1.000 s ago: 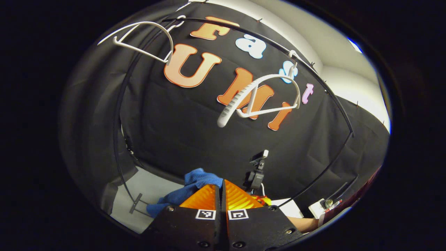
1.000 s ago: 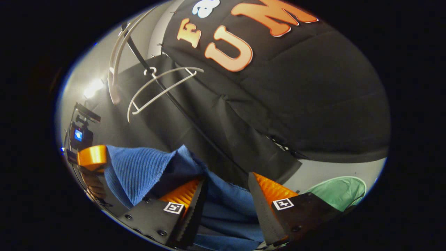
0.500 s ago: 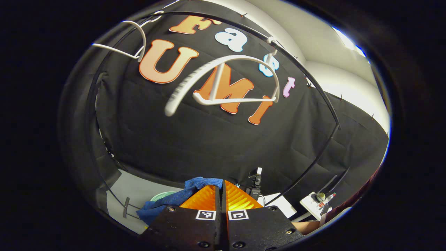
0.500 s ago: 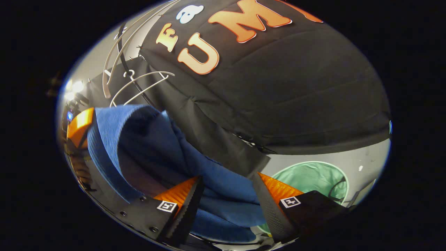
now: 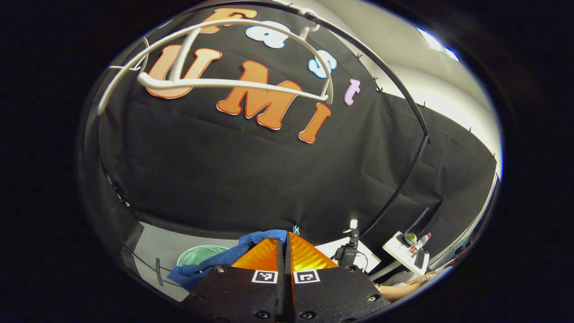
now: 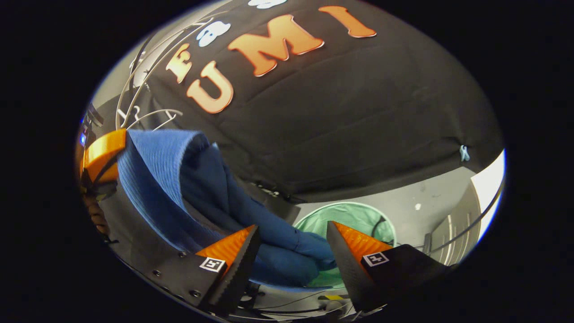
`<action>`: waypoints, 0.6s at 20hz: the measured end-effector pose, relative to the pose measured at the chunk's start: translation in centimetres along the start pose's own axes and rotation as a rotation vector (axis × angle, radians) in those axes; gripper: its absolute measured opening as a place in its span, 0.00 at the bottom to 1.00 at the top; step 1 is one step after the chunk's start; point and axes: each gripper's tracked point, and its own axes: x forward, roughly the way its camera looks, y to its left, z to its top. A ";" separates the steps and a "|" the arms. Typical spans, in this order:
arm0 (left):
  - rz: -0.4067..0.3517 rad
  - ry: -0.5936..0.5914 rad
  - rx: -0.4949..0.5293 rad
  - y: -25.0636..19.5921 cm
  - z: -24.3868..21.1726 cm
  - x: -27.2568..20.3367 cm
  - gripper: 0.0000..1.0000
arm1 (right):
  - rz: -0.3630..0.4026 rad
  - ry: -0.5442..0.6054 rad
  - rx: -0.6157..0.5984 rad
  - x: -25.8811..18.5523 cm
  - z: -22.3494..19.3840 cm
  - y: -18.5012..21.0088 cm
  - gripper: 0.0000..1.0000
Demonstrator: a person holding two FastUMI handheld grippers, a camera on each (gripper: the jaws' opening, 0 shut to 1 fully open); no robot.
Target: Grasp the clothes on the hanger with both hands and then place them into the laundry hamper below.
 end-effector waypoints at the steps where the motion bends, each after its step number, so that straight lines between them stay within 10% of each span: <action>1: 0.007 0.015 0.004 0.0 -0.6 0.8 0.00 | -0.034 -0.022 0.002 -0.5 0.8 -0.8 0.96; 12: 0.178 0.286 -0.064 6.3 -15.2 8.2 0.00 | -0.255 -0.036 0.034 -3.6 1.5 -8.5 0.97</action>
